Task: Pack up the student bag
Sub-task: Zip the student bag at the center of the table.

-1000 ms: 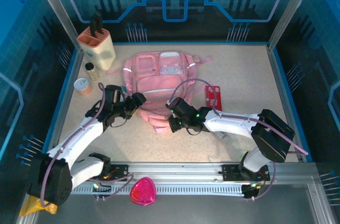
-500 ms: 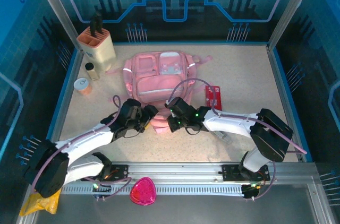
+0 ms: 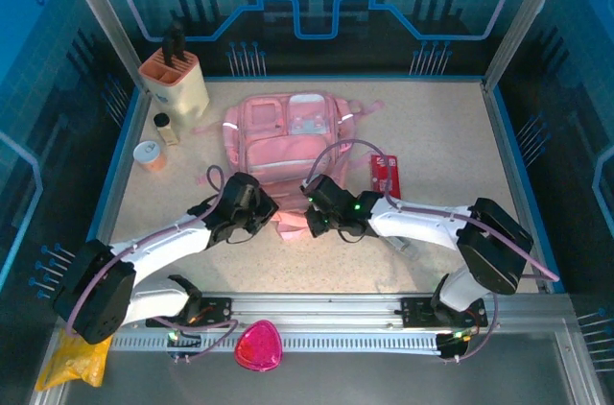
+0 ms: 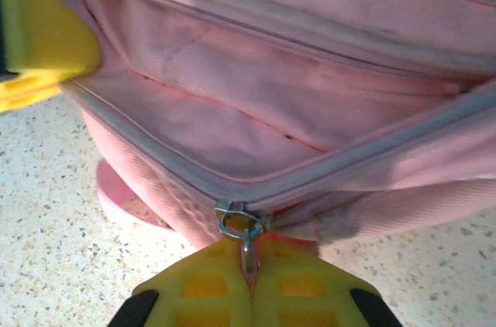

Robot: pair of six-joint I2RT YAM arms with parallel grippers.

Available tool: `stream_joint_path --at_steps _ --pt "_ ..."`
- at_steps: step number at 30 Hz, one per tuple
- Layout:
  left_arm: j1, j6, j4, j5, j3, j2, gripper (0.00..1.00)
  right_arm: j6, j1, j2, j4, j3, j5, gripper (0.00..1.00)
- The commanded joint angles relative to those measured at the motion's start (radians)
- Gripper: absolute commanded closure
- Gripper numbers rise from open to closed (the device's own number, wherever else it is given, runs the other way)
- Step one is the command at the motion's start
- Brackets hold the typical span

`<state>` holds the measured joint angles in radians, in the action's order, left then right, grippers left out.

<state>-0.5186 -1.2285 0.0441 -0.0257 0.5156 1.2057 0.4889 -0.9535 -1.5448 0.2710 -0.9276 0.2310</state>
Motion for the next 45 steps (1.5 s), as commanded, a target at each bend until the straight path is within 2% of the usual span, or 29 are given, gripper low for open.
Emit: stream_joint_path --at_steps 1,7,11,14,17,18,20,21,23,24,26,29,32,38,41,45 --pt "0.115 0.112 0.124 0.081 0.014 -0.044 1.00 0.001 0.063 0.062 0.142 0.024 0.079 1.00" --pt "0.276 0.255 0.242 0.063 0.025 -0.143 1.00 -0.057 0.162 0.088 0.172 0.009 0.142 1.00" --pt "0.376 0.342 0.299 0.041 0.062 -0.130 1.00 -0.049 0.232 0.075 0.160 -0.006 0.114 1.00" --pt "0.442 0.384 0.297 0.015 0.083 -0.099 1.00 -0.048 0.233 0.048 0.164 -0.032 0.098 1.00" --pt "0.468 0.406 0.317 0.002 0.114 -0.071 1.00 -0.048 0.203 0.038 0.116 -0.029 -0.003 1.00" --pt "0.468 0.404 0.315 -0.012 0.113 -0.069 0.98 -0.044 0.180 0.036 0.101 -0.026 -0.008 1.00" --pt "0.468 0.382 0.278 -0.077 0.093 -0.081 0.70 -0.035 0.140 0.018 0.088 -0.030 -0.013 1.00" --pt "0.463 0.370 0.274 -0.097 0.088 -0.090 0.63 -0.029 0.128 0.006 0.089 -0.035 -0.015 1.00" --pt "0.430 0.342 0.278 -0.109 0.080 -0.130 0.49 -0.015 0.113 -0.015 0.085 -0.037 -0.019 1.00" --pt "0.410 0.326 0.294 -0.102 0.079 -0.151 0.45 -0.011 0.109 -0.023 0.081 -0.037 -0.025 1.00" --pt "0.339 0.258 0.301 -0.084 0.057 -0.214 0.42 -0.002 0.101 -0.032 0.069 -0.029 -0.041 1.00" --pt "0.192 0.138 0.291 0.000 0.017 -0.301 0.35 0.005 0.091 -0.038 0.051 -0.019 -0.044 1.00" --pt "0.071 0.027 0.236 0.029 -0.012 -0.316 0.28 0.007 0.091 -0.046 0.048 -0.021 -0.051 1.00" --pt "-0.189 -0.143 0.101 0.170 0.023 -0.211 0.17 0.005 0.086 -0.047 0.034 -0.013 -0.041 1.00" --pt "-0.248 -0.201 0.020 0.202 0.045 -0.112 0.15 0.006 0.085 -0.047 0.034 -0.012 -0.038 1.00" --pt "-0.309 -0.251 -0.003 0.254 0.105 0.032 0.11 0.008 0.086 -0.043 0.034 -0.008 -0.031 1.00"
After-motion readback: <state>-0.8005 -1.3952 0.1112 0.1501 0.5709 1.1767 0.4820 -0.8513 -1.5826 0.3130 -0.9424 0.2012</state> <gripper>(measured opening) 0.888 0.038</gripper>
